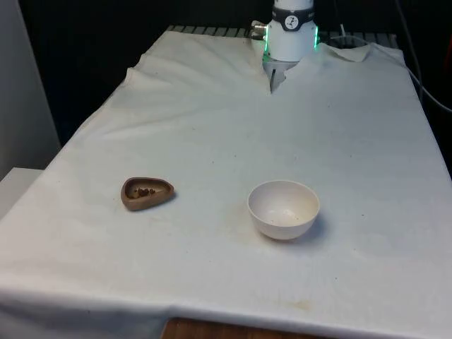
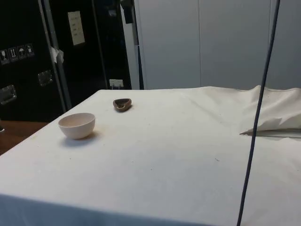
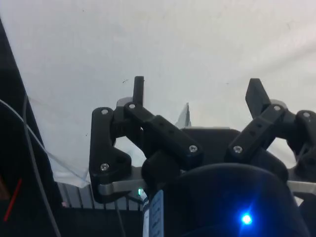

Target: Pour the coffee beans from the cup into the bowl.

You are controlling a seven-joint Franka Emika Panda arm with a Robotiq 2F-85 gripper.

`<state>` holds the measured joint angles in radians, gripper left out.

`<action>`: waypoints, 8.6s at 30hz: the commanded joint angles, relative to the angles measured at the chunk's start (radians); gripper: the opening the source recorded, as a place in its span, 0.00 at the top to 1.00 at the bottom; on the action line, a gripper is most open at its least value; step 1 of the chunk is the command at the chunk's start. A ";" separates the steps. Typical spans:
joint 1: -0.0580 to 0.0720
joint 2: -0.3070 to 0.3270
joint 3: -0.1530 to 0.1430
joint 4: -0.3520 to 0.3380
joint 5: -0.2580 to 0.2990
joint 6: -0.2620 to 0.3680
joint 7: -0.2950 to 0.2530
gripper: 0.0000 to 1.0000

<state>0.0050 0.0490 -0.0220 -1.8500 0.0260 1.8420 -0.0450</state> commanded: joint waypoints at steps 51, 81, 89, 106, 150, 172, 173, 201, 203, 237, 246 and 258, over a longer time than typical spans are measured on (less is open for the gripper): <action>-0.023 0.146 -0.214 0.134 0.042 0.145 -0.338 0.00; -0.038 0.294 -0.296 0.097 0.159 0.376 -0.615 0.00; -0.043 0.372 -0.313 0.130 0.206 0.424 -0.676 0.00; -0.061 0.565 -0.340 0.283 0.311 0.432 -0.704 0.00; -0.082 0.831 -0.420 0.441 0.543 0.455 -0.831 0.00; -0.081 0.894 -0.421 0.476 0.545 0.498 -0.779 0.00; -0.080 0.902 -0.424 0.487 0.543 0.492 -0.762 0.00; -0.076 0.978 -0.476 0.554 0.541 0.511 -0.716 0.00; -0.074 0.976 -0.478 0.549 0.543 0.514 -0.719 0.00; -0.039 0.915 -0.485 0.418 0.546 0.555 -0.737 0.00; -0.041 0.919 -0.486 0.430 0.546 0.544 -0.720 0.00; -0.047 0.914 -0.480 0.436 0.563 0.524 -0.673 0.00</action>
<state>-0.0370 0.9670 -0.5070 -1.4150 0.5930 2.3730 -0.7200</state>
